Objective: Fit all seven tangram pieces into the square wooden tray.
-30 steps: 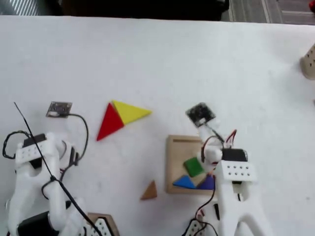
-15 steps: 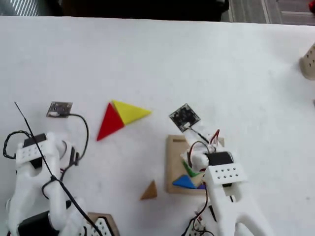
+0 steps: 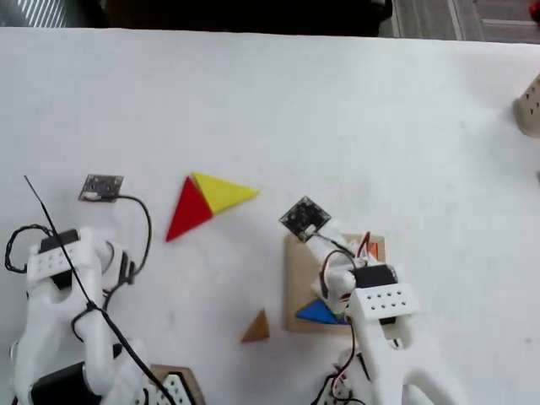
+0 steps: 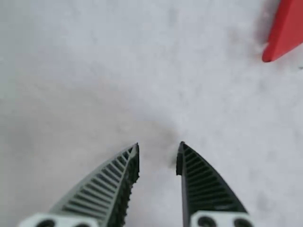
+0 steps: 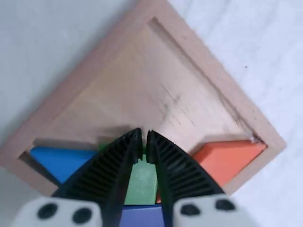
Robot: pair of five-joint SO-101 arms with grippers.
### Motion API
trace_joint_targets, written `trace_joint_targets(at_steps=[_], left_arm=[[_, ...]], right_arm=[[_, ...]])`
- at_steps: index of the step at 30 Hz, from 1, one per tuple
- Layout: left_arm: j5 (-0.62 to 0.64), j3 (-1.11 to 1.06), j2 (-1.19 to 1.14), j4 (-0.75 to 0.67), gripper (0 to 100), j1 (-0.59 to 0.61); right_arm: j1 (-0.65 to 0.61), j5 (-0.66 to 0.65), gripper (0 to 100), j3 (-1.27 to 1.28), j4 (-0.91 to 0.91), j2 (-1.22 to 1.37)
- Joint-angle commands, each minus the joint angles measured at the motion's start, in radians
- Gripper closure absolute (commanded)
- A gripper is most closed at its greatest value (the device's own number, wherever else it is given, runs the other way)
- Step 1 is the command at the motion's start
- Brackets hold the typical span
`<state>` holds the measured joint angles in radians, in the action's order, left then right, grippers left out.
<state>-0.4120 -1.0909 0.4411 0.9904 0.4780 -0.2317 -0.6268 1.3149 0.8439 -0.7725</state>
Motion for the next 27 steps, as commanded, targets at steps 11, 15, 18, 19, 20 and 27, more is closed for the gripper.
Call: trace_joint_targets(at_steps=[11,15,18,19,20,27], left_arm=[[-0.009,0.005,0.035,-0.012,86,0.007],[-0.009,0.005,0.035,-0.012,86,0.007],[-0.009,0.005,0.035,-0.012,86,0.007],[-0.009,0.006,0.035,-0.012,86,0.007],[-0.009,0.006,0.035,-0.012,86,0.007],[-0.009,0.006,0.035,-0.012,86,0.007]], right_arm=[[-0.019,-0.023,98.1,-0.025,0.077,-0.015],[-0.051,-0.023,98.1,-0.026,0.096,-0.016],[-0.054,-0.02,98.1,-0.041,0.099,-0.016],[-0.05,-0.018,98.1,-0.043,0.099,-0.016],[-0.048,-0.015,98.1,-0.055,0.099,-0.016],[0.082,0.034,98.0,-0.153,0.142,-0.016]])
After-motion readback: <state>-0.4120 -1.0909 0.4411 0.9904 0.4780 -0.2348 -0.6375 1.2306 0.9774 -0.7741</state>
